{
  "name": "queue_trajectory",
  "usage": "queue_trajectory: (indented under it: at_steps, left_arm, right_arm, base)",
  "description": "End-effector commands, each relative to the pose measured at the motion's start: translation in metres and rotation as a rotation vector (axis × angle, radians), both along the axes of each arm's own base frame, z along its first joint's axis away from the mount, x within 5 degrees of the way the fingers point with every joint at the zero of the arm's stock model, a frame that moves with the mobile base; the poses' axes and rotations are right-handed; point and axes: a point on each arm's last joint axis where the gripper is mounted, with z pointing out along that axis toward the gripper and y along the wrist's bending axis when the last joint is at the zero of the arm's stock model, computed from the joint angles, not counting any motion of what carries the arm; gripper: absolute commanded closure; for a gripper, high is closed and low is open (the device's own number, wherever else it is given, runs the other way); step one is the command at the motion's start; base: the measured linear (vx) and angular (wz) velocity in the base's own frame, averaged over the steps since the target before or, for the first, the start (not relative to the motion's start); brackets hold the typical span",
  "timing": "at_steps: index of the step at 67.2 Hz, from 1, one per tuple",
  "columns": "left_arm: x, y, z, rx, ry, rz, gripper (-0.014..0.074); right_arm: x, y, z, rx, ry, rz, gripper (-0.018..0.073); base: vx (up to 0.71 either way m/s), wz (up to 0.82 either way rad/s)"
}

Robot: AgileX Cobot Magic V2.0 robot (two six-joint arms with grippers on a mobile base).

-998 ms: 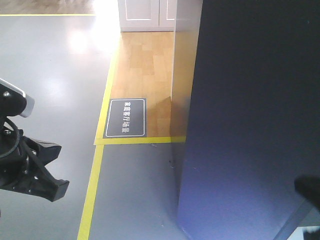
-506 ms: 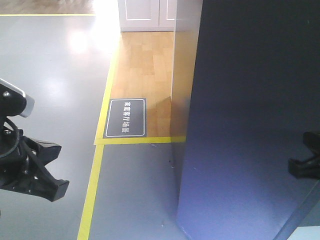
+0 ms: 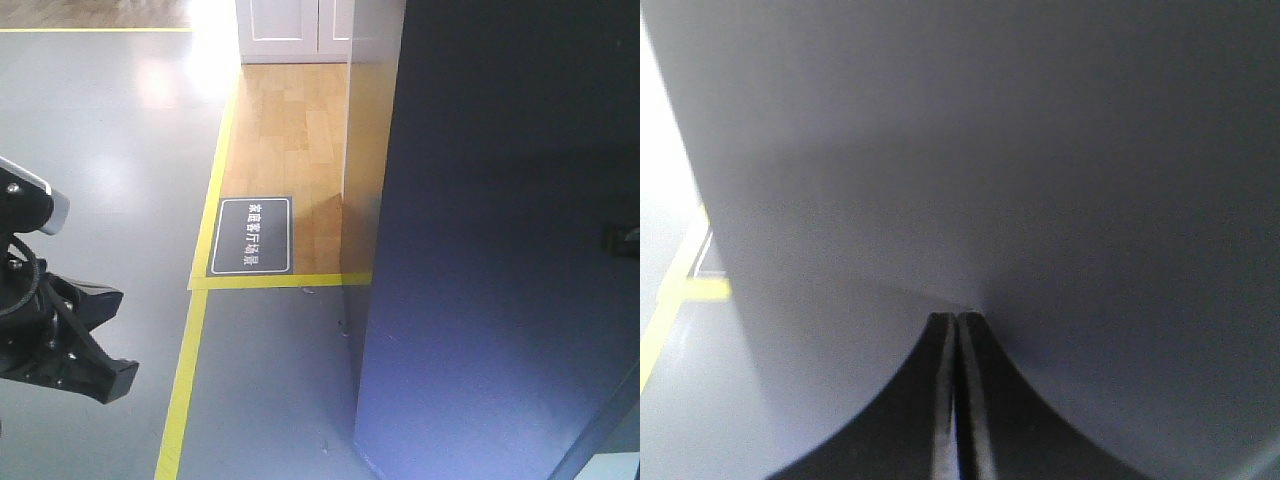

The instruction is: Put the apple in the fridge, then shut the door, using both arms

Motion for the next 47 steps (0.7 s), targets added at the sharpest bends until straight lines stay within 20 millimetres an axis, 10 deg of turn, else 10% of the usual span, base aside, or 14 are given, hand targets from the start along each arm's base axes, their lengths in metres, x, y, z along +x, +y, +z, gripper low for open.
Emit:
queue_trajectory:
  at_steps: [1,47]
  left_arm:
    - [0.000,-0.001,0.014,-0.049,-0.070,-0.011,0.0603]
    - [0.000,-0.001,0.013,-0.048,-0.069,-0.011,0.0603]
  right_arm:
    - [0.011,-0.008,0.031,-0.026,-0.170,-0.007,0.0564]
    - [0.114,-0.029,0.061,0.000,-0.281,-0.025,0.0562]
  base:
    - [0.00,0.00]
    - [0.00,0.00]
